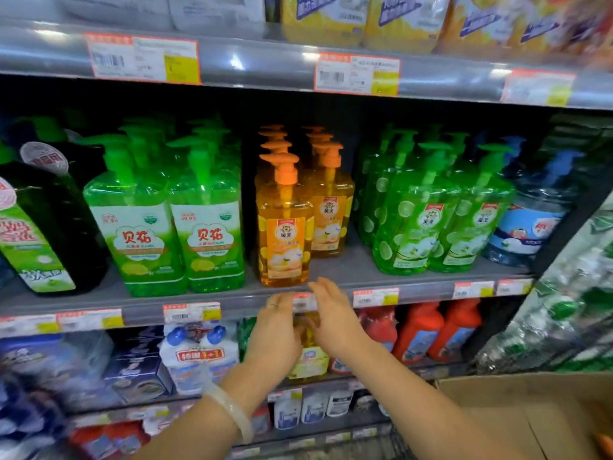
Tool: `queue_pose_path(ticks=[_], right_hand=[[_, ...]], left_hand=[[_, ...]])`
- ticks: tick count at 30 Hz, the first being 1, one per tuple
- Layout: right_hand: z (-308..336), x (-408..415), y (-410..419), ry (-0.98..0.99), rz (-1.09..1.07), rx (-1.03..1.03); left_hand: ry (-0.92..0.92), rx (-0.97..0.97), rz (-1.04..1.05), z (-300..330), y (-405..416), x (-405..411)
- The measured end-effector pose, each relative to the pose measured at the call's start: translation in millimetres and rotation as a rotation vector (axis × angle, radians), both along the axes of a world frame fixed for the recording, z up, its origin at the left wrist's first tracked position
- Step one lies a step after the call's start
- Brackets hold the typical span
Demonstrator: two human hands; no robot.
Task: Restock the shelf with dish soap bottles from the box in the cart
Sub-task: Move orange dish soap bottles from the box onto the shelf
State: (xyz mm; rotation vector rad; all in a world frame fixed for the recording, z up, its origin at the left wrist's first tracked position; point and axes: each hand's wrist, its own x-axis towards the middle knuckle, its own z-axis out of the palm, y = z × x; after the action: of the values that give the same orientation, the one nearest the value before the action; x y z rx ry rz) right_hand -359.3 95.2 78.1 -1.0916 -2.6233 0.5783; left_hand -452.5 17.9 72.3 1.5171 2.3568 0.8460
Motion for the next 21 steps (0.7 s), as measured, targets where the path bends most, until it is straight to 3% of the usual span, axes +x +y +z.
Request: queue_pose_path(ticks=[4,9,15,21], right_hand=[[-20.9,40.1,-15.1,-0.192,0.005,0.090],[-39.0,111.8,-20.6,-0.375,-0.120,0.039],[-45.6,213.0,-12.0,-0.428,-0.338,-0.015],[-70.2,344.6,-1.8,-0.467,-0.546,-0.204]], left_hand=[[0.193,-0.129,-0.212,-22.4,0.9,36.1],[0.261,-0.313,-0.355,-38.5,9.3,93.4],[0.352,-0.354,-0.533,-39.1,37.8,178.3],[0.387,-0.404,-0.711,-66.0,75.0,303.2]])
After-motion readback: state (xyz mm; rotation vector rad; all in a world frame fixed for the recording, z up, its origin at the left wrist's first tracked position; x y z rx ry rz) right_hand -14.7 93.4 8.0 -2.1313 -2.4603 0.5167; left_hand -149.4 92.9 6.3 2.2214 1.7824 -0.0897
